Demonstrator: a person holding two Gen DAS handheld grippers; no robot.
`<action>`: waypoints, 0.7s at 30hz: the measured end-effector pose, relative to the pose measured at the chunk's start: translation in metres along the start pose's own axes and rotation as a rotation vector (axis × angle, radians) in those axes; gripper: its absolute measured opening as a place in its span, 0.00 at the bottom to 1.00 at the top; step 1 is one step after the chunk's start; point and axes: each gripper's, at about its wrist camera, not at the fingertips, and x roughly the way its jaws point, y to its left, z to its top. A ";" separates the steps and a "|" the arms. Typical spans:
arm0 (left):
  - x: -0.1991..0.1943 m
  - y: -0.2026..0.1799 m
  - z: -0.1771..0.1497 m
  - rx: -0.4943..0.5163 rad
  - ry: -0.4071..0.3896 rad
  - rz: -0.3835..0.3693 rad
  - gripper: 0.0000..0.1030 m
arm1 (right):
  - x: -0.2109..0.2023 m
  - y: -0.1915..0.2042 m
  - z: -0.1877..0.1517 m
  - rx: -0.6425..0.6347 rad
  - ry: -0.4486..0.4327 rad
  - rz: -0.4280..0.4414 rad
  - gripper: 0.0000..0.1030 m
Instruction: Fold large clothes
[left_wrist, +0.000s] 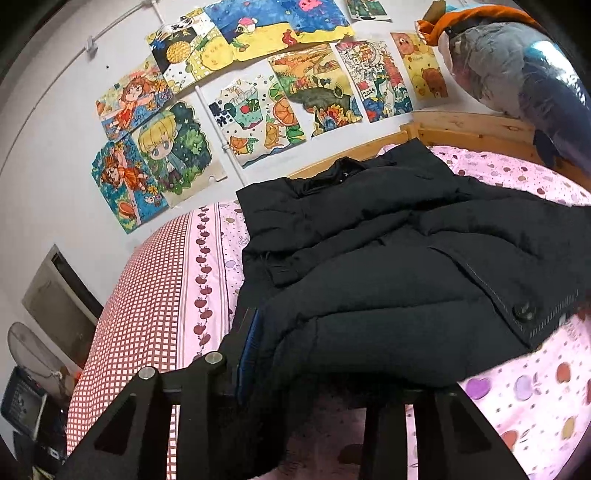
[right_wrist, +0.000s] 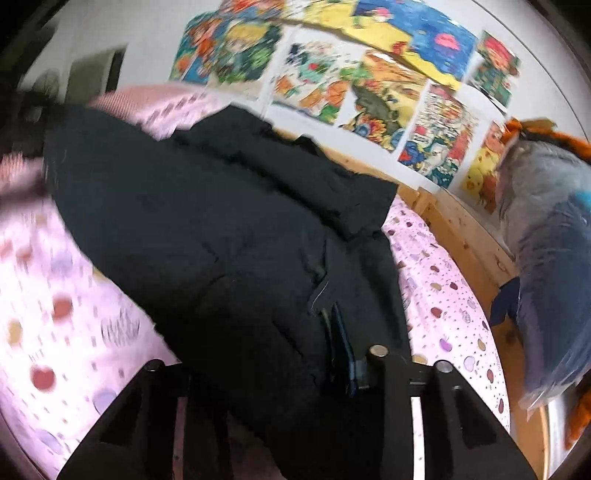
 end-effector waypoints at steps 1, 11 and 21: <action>-0.001 0.000 0.003 -0.004 0.003 -0.002 0.25 | -0.003 -0.007 0.005 0.025 -0.014 0.009 0.19; -0.005 0.000 0.000 -0.041 0.021 -0.022 0.11 | 0.016 -0.047 0.006 0.215 -0.075 0.090 0.13; -0.072 0.023 -0.001 -0.099 -0.123 -0.037 0.09 | -0.040 -0.054 0.013 0.217 -0.202 0.077 0.10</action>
